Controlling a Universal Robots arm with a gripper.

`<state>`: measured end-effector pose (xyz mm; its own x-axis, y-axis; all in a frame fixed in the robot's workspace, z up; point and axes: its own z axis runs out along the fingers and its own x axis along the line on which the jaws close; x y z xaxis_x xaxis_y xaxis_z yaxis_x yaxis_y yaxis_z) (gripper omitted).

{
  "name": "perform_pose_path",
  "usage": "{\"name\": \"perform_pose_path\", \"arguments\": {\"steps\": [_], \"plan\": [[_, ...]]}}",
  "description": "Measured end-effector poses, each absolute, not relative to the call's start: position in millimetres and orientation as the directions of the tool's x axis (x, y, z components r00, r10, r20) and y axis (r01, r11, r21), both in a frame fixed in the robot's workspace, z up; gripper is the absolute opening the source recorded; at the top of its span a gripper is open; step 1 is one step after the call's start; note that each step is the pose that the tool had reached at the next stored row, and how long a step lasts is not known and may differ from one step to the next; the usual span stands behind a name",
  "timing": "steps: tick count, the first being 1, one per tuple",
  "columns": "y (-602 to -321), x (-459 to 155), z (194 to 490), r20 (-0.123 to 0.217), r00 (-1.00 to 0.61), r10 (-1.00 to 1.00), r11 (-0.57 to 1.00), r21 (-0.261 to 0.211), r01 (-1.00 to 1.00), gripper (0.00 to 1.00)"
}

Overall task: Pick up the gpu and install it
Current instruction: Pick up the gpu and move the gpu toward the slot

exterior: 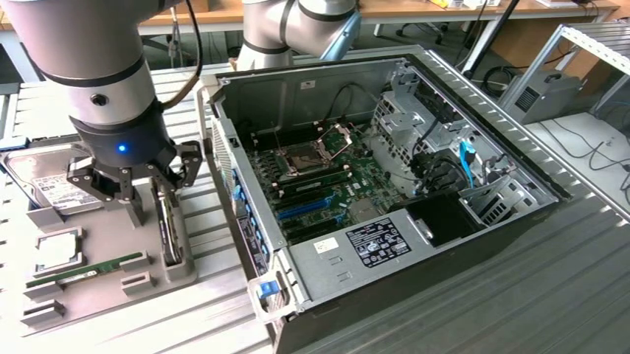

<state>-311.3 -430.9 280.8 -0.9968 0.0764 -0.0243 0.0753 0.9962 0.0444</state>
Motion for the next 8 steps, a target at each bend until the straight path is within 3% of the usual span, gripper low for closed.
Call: {"name": "perform_pose_path", "arguments": {"steps": [8], "plan": [[-430.9, -311.3, 270.4, -0.024, -0.997, 0.077, 0.996, 0.044, 0.075, 0.5]]}}
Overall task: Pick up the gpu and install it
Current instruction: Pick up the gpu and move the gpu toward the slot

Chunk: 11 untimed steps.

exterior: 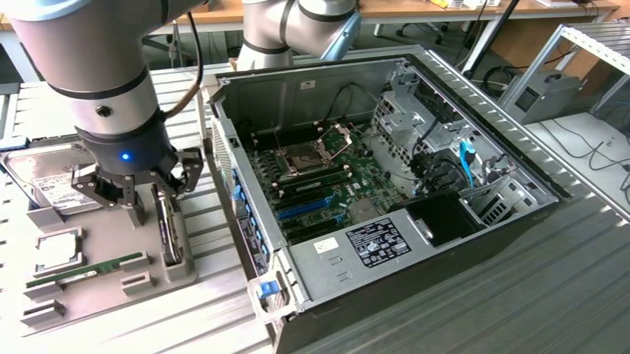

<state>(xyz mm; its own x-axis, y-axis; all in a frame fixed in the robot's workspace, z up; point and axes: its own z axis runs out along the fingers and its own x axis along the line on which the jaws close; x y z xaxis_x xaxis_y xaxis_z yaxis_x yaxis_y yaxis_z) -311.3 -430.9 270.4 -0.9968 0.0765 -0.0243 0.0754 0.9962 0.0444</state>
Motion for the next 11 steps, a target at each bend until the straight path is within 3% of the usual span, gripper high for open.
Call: {"name": "perform_pose_path", "arguments": {"steps": [11], "plan": [[-431, -311, 252, -0.024, -0.997, 0.077, 0.996, 0.044, 0.075, 0.5]]}}
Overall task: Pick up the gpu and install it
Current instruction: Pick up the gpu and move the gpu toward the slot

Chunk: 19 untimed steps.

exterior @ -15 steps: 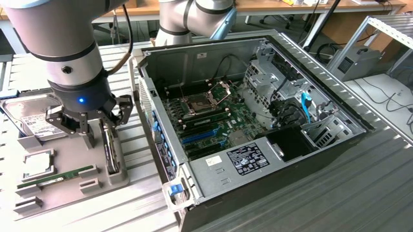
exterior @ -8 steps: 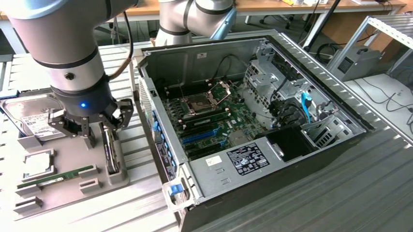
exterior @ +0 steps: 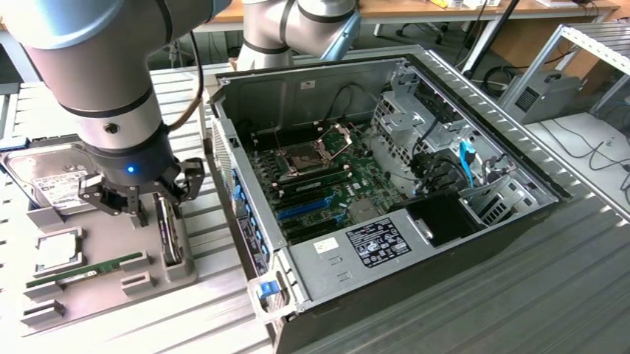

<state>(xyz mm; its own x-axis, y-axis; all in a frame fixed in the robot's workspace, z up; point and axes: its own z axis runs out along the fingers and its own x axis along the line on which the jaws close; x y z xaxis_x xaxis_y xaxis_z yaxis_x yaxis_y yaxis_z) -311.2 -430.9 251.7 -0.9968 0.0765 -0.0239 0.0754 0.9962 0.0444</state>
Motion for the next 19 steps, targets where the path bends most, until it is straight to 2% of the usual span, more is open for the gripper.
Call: {"name": "perform_pose_path", "arguments": {"steps": [19], "plan": [[-429, -311, 239, -0.024, -0.996, 0.081, 0.996, 0.044, 0.08, 0.5]]}}
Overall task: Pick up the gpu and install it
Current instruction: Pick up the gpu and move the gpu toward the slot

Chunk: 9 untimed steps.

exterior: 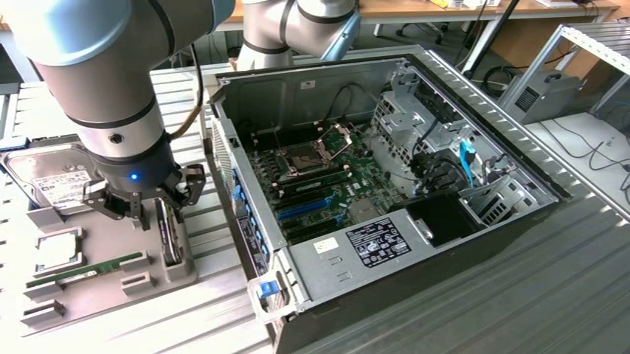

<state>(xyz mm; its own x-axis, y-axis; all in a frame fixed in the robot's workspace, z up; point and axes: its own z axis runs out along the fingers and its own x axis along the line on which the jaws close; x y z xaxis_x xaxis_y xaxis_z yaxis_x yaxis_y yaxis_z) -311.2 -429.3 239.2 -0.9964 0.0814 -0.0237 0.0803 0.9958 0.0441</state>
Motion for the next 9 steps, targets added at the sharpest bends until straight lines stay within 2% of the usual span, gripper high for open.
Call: {"name": "perform_pose_path", "arguments": {"steps": [9], "plan": [[-429.2, -311.1, 239.2, -0.024, -0.996, 0.082, 0.996, 0.044, 0.08, 0.5]]}}
